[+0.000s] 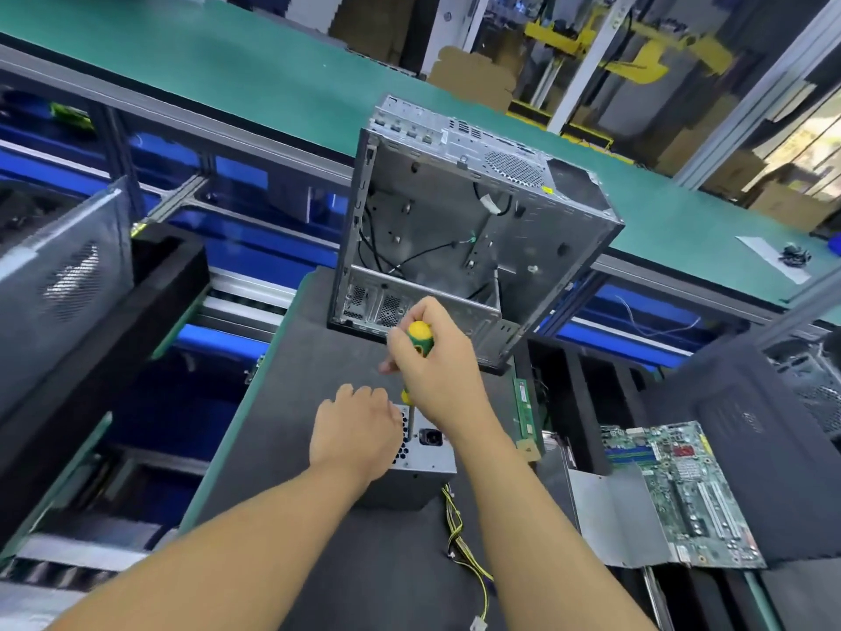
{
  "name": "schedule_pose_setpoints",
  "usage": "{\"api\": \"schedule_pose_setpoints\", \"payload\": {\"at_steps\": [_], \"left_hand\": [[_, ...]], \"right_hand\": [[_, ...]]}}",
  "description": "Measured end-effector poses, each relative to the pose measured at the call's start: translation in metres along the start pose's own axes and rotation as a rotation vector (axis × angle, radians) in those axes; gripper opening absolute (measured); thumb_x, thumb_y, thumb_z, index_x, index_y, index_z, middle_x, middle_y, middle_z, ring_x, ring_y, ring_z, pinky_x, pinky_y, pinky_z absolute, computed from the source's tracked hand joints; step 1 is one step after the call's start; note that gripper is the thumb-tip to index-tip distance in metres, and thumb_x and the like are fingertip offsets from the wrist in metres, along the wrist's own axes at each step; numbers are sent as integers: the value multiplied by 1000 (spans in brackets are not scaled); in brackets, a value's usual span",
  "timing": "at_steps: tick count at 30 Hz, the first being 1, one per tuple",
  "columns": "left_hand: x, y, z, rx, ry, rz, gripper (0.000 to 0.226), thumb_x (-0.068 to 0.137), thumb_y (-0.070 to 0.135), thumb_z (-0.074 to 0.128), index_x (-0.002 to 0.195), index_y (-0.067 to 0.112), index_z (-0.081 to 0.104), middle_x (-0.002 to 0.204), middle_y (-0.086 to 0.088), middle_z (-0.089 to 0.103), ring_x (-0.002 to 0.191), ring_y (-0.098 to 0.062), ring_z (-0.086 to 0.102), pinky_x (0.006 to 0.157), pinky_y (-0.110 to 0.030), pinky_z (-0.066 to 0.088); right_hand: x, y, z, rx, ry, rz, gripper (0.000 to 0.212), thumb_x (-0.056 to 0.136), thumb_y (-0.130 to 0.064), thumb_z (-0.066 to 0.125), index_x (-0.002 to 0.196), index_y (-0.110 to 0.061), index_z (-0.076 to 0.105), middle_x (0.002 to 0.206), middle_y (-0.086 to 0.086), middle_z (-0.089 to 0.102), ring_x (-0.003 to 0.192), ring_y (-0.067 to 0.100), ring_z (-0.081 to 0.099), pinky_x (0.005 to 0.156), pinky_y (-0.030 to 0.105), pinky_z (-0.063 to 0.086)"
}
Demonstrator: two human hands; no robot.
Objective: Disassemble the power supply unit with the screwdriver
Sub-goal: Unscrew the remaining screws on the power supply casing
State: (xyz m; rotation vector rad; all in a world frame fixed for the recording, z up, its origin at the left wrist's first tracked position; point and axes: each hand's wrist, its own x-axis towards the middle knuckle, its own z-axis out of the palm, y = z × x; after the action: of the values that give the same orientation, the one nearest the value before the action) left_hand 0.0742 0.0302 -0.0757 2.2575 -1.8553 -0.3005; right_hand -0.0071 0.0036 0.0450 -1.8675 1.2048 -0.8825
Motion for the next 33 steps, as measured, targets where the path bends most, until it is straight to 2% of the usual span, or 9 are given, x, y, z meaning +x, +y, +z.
{"api": "schedule_pose_setpoints", "payload": {"at_steps": [2,5,7,10,13,21,26,30,33], "left_hand": [[2,-2,1,-16,-16,-7,30,102,33,25,102,23,53,102,6,60,103,-20,48,72,-35,39],[4,-2,5,-4,3,-23,25,102,32,25,93,24,47,98,7,58,103,-19,48,66,-33,36],[5,0,7,-10,2,-38,21,102,30,27,92,26,44,94,8,56,103,-18,47,63,-33,36],[6,0,7,1,-18,-51,16,100,27,30,86,26,38,82,10,43,97,-17,44,57,-31,33],[4,0,7,38,-17,-49,16,97,24,31,82,26,36,74,10,36,84,-16,34,50,-30,25],[6,-1,6,-58,46,-71,28,99,31,26,73,26,35,75,8,47,82,-16,38,58,-34,35],[6,-1,7,-59,47,-77,29,99,29,29,71,24,35,76,7,50,82,-16,40,58,-34,34],[5,0,6,-51,67,-75,27,97,27,29,72,25,38,74,7,49,80,-16,39,59,-34,35],[6,-1,7,-67,81,-88,29,98,30,29,71,24,38,73,6,49,80,-17,40,60,-35,36]], "right_hand": [[-1,8,5,168,39,4,22,88,-29,60,71,-24,45,60,8,50,50,19,49,48,37,45],[7,23,1,473,127,15,27,85,-27,61,68,-15,45,52,9,41,40,19,35,40,28,34],[14,31,-3,600,118,9,26,85,-24,61,66,-14,45,50,8,40,36,17,31,39,24,31],[22,36,-3,638,55,-40,28,85,-20,58,64,-9,44,47,6,40,33,17,29,39,23,30],[31,37,-10,687,48,-97,29,84,-18,55,60,-7,43,45,5,39,34,17,27,40,23,29],[48,47,-2,781,82,-108,28,86,-5,50,59,-6,39,45,9,34,35,18,26,40,25,27],[51,46,0,751,2,-122,27,84,-6,50,59,-7,40,45,7,34,36,17,25,39,25,25],[54,52,-12,816,67,-47,29,86,-8,48,59,-9,39,46,9,33,37,17,23,39,27,24],[47,52,-7,781,33,-70,28,87,-6,48,61,-6,39,46,8,34,37,17,23,39,27,23]]}}
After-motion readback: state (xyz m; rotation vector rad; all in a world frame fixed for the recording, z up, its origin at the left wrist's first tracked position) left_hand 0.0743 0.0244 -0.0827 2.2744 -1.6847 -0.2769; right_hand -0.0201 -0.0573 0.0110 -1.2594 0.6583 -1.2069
